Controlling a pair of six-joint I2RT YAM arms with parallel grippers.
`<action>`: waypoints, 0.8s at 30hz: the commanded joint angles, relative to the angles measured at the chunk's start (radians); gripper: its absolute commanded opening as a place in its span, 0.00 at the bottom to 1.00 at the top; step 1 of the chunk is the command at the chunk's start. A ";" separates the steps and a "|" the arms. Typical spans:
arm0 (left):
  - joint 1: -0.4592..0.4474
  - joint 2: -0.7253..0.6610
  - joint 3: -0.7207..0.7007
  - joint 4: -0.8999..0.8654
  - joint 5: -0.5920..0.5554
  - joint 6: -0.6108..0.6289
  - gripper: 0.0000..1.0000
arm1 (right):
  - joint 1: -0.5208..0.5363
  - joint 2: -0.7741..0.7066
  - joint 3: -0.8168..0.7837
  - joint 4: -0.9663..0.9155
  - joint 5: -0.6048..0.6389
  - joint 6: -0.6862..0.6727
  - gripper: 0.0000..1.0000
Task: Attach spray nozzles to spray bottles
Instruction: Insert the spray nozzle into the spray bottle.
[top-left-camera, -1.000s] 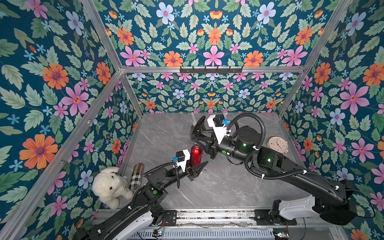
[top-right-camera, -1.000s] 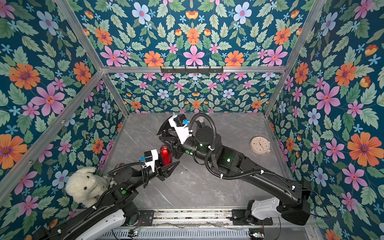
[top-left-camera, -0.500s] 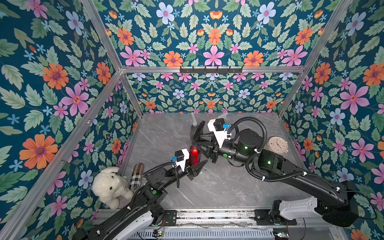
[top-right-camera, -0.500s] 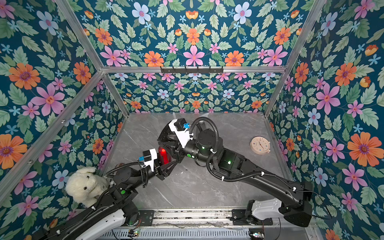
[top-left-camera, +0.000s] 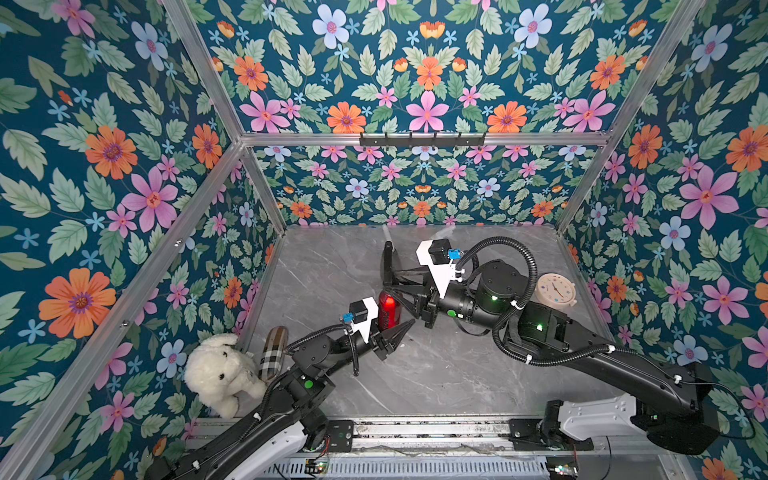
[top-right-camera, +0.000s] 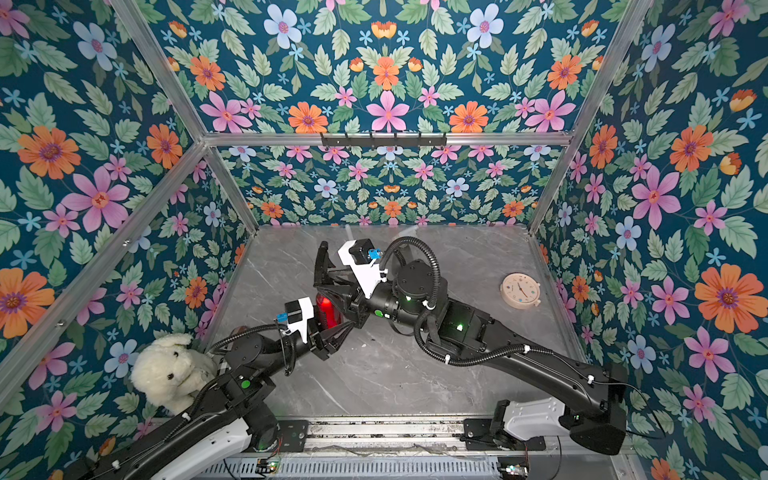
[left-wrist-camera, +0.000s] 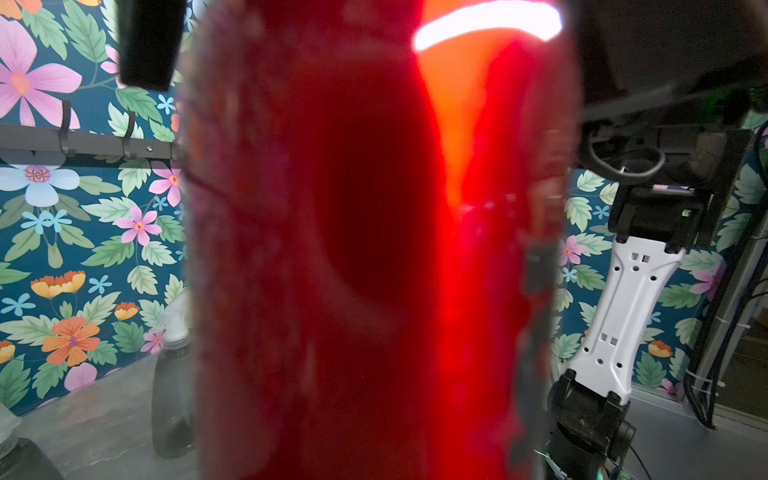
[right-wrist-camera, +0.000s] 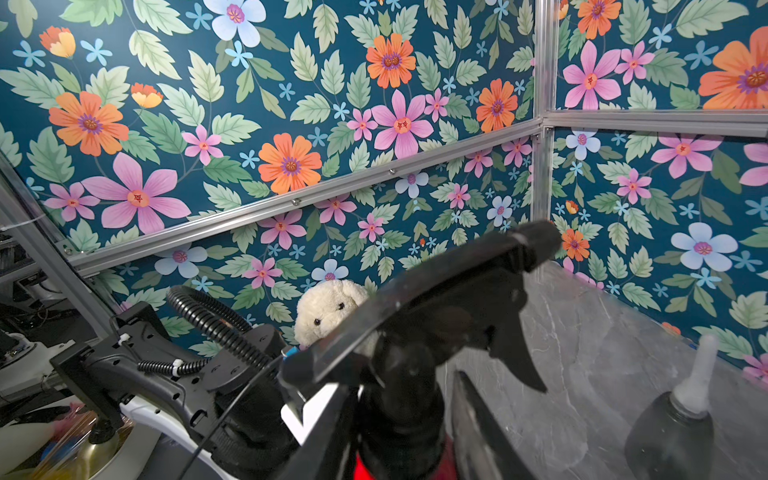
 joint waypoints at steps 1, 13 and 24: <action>0.001 -0.008 0.005 0.023 -0.001 0.007 0.00 | 0.001 -0.014 -0.013 0.022 0.044 0.017 0.37; 0.001 -0.020 -0.001 0.030 0.007 0.012 0.00 | 0.001 -0.047 -0.011 -0.001 0.027 0.088 0.50; 0.001 -0.034 0.001 0.014 0.005 0.029 0.00 | -0.030 0.041 0.214 -0.293 -0.056 0.226 0.65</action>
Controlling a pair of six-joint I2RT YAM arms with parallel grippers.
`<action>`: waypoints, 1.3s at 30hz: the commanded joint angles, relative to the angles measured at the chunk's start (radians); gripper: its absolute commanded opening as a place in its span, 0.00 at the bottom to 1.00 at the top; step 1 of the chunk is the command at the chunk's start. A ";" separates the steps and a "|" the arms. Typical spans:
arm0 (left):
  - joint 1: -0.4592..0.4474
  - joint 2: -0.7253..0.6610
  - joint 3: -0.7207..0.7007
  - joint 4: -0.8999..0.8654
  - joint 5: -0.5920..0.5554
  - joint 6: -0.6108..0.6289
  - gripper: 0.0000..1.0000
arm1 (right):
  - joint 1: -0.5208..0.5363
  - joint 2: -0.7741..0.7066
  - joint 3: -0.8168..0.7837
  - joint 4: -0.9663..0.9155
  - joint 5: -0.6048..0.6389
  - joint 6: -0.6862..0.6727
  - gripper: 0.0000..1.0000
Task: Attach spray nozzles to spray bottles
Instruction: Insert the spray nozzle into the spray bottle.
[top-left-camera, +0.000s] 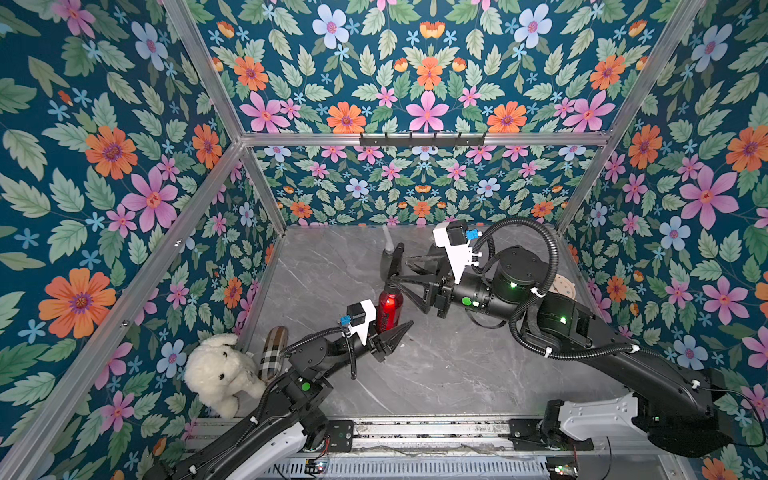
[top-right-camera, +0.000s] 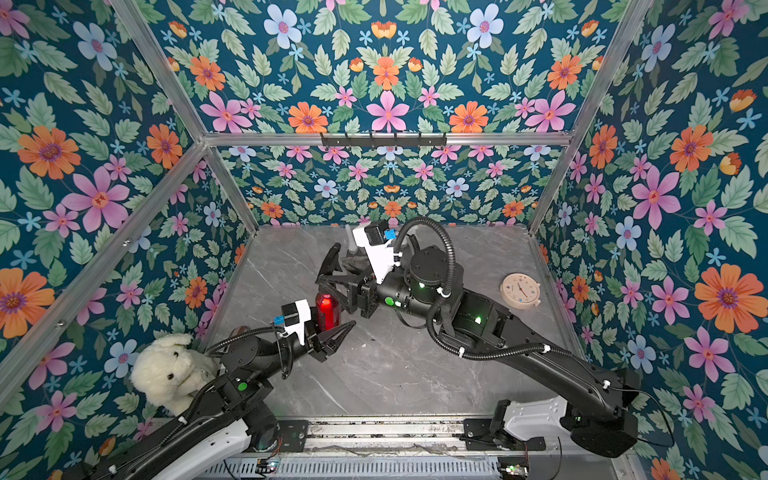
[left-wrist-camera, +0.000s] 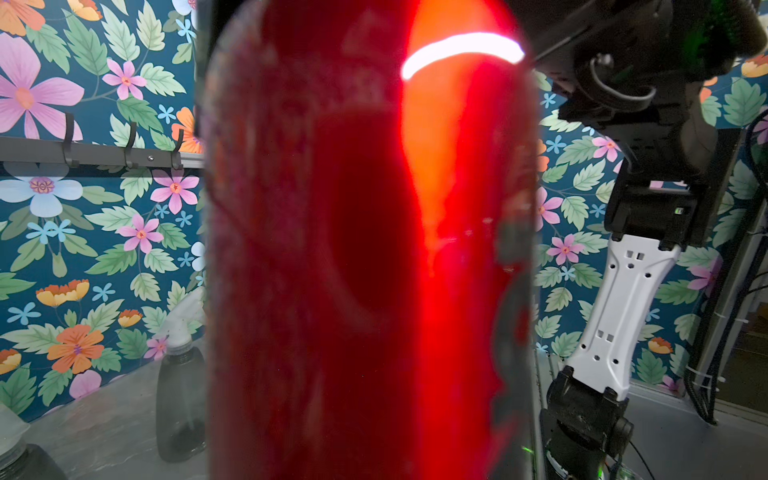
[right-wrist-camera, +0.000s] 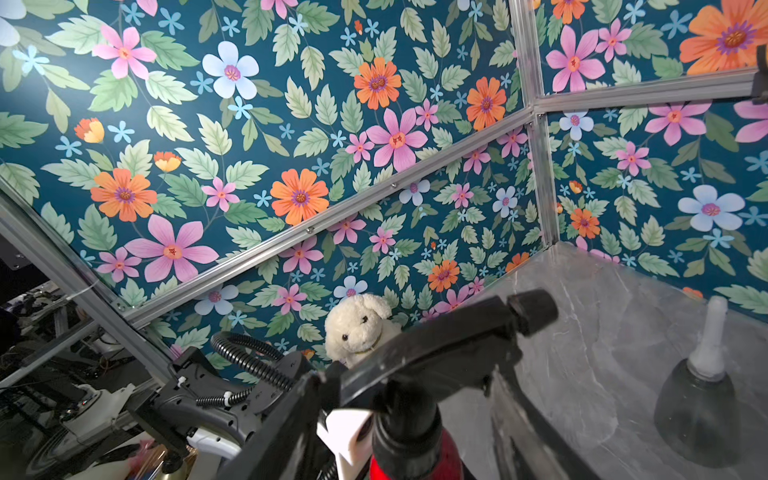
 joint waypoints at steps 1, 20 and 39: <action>0.001 -0.005 0.003 0.035 0.001 0.017 0.00 | 0.001 0.027 0.037 -0.113 -0.014 0.048 0.65; 0.000 -0.025 -0.006 0.044 -0.005 0.020 0.00 | 0.012 -0.033 -0.068 -0.046 0.084 0.002 0.56; 0.000 -0.043 -0.029 0.092 -0.073 0.037 0.00 | 0.012 -0.085 -0.045 -0.077 -0.094 -0.025 0.66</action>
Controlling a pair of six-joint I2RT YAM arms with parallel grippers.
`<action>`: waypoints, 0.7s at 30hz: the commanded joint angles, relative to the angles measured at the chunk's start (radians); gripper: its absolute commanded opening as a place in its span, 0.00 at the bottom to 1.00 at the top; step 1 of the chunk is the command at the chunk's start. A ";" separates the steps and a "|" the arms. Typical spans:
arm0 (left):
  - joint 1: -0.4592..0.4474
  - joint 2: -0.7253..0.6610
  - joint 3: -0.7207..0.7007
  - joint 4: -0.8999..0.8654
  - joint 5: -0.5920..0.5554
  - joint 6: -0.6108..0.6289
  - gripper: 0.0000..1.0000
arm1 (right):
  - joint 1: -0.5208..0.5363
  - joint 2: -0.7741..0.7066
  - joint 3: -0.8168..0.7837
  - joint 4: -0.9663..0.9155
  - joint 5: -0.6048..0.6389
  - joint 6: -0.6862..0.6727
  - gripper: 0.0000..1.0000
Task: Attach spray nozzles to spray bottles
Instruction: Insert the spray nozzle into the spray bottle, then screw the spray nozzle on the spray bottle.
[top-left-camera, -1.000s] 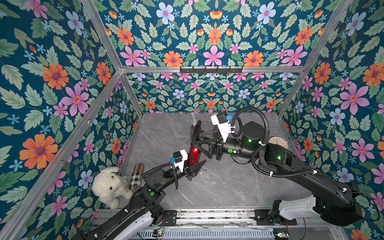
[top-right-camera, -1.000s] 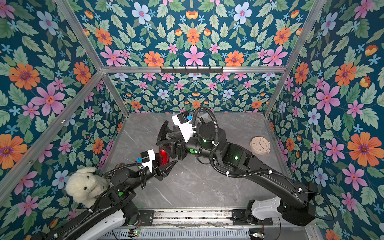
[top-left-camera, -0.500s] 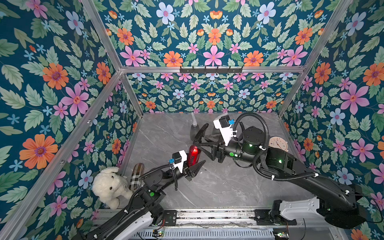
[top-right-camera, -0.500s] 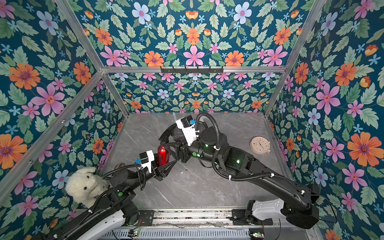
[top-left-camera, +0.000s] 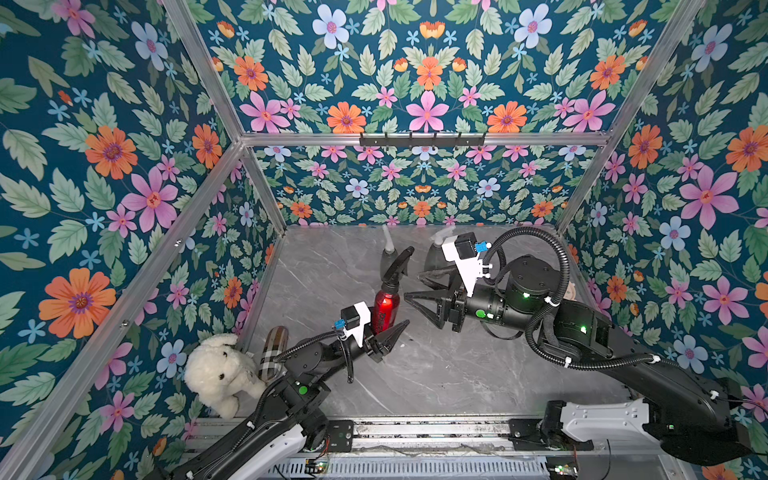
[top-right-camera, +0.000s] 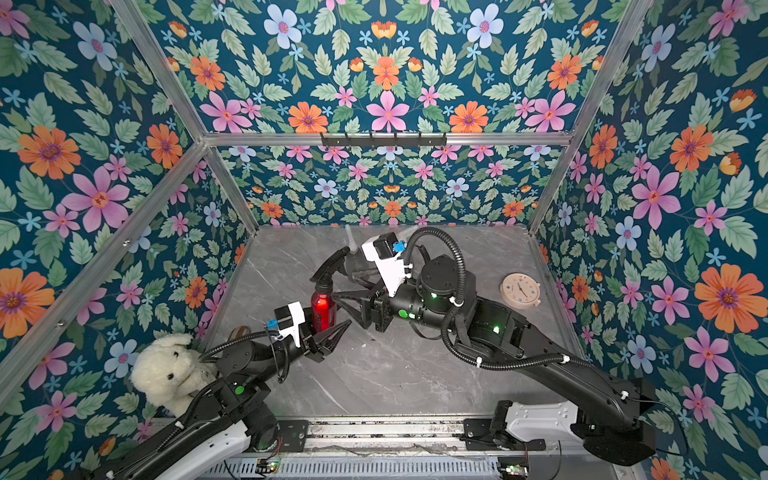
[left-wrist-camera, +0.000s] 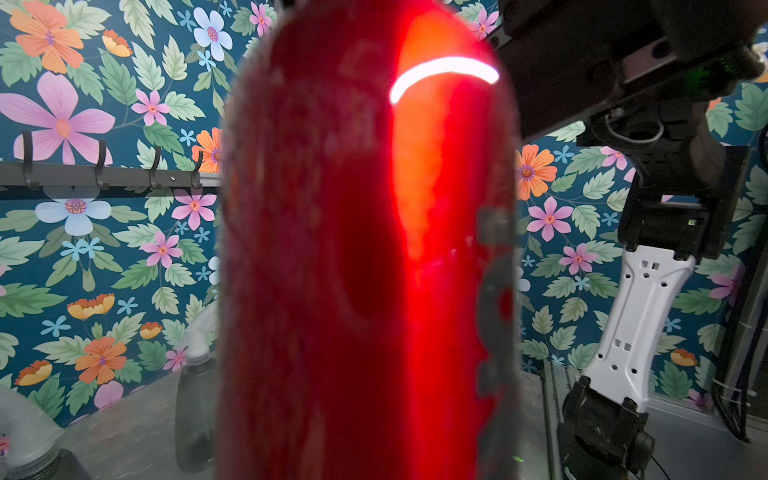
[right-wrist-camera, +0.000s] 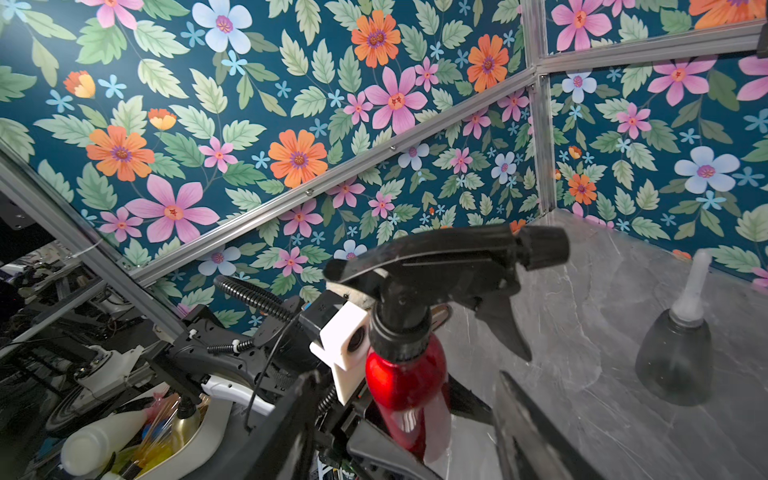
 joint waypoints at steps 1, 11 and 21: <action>0.001 0.000 -0.009 0.072 -0.042 0.019 0.00 | 0.001 0.023 0.027 0.012 -0.085 0.026 0.65; 0.000 0.009 -0.010 0.064 -0.054 0.029 0.00 | 0.001 0.130 0.132 -0.071 -0.003 0.065 0.57; 0.001 0.002 -0.013 0.063 -0.056 0.036 0.00 | 0.001 0.157 0.141 -0.057 0.034 0.094 0.55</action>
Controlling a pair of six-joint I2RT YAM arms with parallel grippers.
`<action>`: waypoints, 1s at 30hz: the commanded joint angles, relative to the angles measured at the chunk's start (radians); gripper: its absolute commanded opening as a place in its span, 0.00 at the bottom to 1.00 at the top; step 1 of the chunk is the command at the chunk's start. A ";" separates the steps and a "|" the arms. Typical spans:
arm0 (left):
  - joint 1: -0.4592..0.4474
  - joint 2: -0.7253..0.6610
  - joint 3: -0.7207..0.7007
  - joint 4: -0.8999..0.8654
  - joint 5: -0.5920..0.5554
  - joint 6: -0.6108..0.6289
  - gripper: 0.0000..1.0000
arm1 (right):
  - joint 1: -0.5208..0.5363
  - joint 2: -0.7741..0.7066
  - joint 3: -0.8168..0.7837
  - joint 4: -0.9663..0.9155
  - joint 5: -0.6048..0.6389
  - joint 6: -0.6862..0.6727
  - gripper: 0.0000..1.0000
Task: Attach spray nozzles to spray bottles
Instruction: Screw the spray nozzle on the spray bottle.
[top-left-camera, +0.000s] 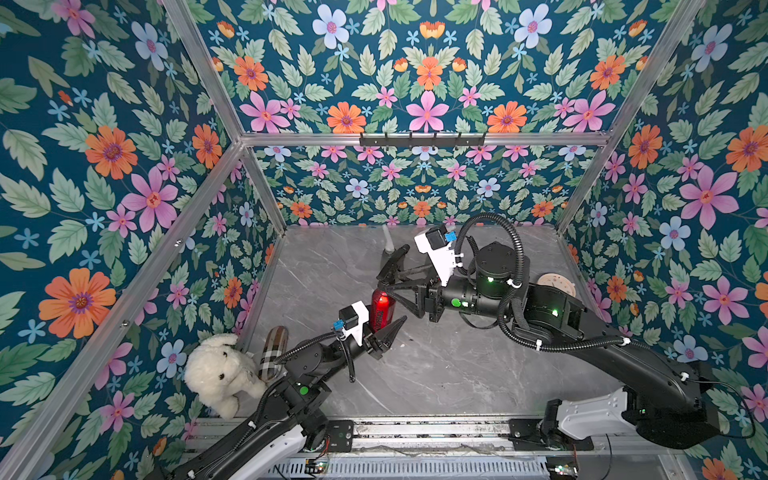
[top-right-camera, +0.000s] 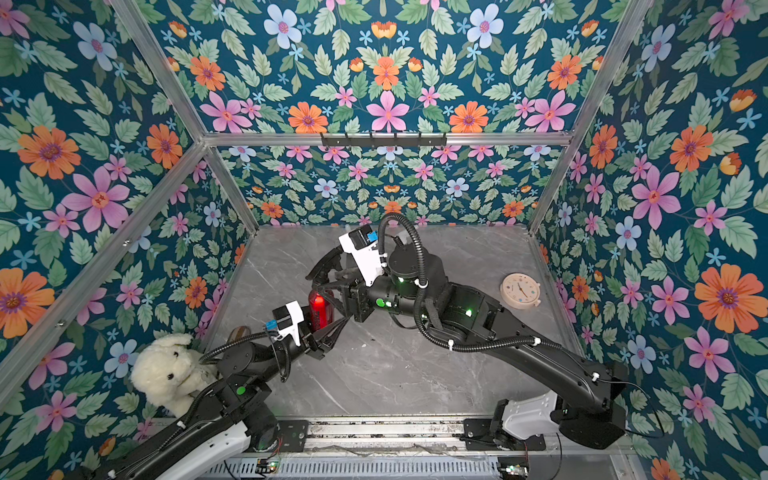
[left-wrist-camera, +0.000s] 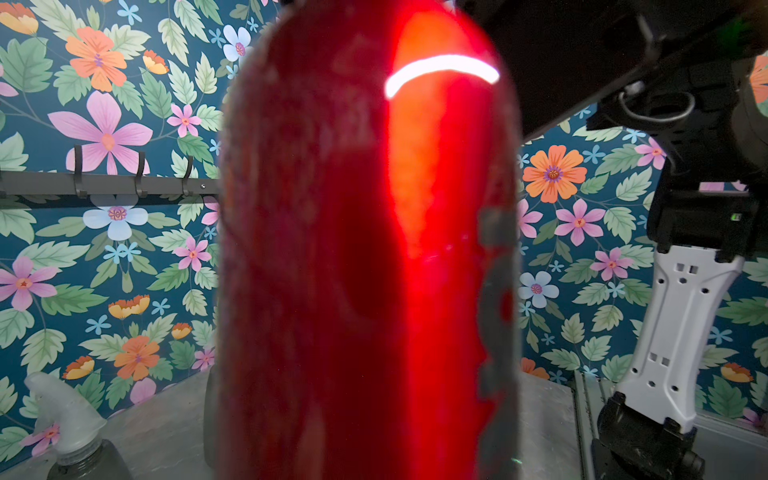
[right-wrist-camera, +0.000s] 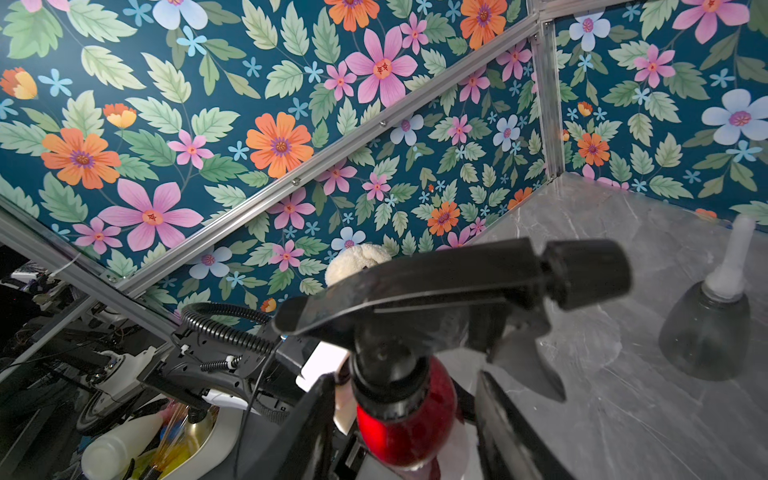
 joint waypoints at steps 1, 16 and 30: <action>-0.001 0.002 0.001 0.048 -0.001 0.010 0.00 | 0.000 0.003 0.002 0.037 0.011 0.019 0.55; 0.002 -0.008 -0.001 0.051 0.054 -0.007 0.00 | -0.004 -0.152 -0.011 -0.107 -0.040 -0.171 0.73; 0.001 0.028 0.016 0.109 0.292 -0.097 0.00 | -0.291 -0.132 -0.078 0.035 -0.643 -0.229 0.94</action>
